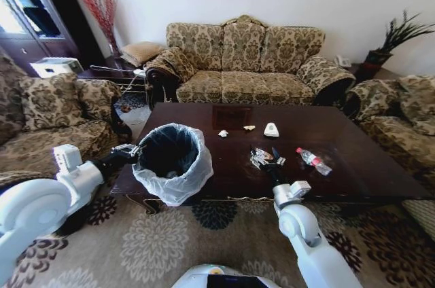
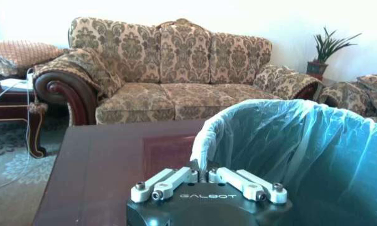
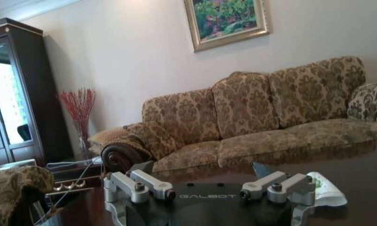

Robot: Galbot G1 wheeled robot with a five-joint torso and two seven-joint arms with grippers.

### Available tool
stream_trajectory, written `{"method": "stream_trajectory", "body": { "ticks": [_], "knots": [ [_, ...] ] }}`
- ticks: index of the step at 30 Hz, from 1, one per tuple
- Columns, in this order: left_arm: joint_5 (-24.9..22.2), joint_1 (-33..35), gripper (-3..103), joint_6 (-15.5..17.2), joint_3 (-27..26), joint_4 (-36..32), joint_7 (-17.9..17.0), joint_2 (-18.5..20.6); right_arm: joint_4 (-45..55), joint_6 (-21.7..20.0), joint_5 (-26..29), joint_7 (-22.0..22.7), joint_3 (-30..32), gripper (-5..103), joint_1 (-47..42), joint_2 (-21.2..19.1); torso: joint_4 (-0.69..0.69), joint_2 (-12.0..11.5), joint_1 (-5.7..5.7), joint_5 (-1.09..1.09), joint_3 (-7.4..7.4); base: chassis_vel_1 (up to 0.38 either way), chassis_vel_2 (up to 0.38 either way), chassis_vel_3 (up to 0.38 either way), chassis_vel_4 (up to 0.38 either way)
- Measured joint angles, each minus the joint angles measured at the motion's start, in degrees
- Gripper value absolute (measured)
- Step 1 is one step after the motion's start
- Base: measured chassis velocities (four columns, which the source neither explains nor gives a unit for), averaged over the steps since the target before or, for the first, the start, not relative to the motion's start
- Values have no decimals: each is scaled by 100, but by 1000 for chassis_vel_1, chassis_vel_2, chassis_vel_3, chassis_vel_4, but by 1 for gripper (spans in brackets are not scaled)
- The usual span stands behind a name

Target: Move to the front of the table and place the trash on the table into the trash bin.

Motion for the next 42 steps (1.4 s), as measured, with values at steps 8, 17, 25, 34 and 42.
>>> {"method": "stream_trajectory", "body": {
  "ticks": [8, 17, 25, 34, 42],
  "knots": [
    [10, 12, 1, -8, 0, -24, 15, -33, 40, 9, -38, -27, -27, 100, -35, -28, -2, 0, -1, 3, 0, -143, 78, 111, -101],
    [11, 23, 1, 38, -33, -45, 12, 67, -183, 129, -120, -178, -348, 100, 141, 114, -2, -3, 9, 6, 4, -213, 229, 221, -213],
    [3, 182, 1, 149, -183, -154, 53, 74, -1108, 102, -805, -506, -504, 100, 825, 247, -2, -3, 2, 3, 2, -84, 68, 29, -34],
    [108, 442, 1, 291, -564, -396, 2, 107, -2955, 67, -828, -708, -988, 100, 1936, 687, 0, 1, -2, 2, -1, 34, -28, -23, 27],
    [211, 1479, 1, 251, -1573, -653, 144, -121, -4443, 263, -908, -840, -1242, 100, 2808, 1271, 0, 0, 1, 3, 1, 0, 0, 0, 0]
  ]
}}
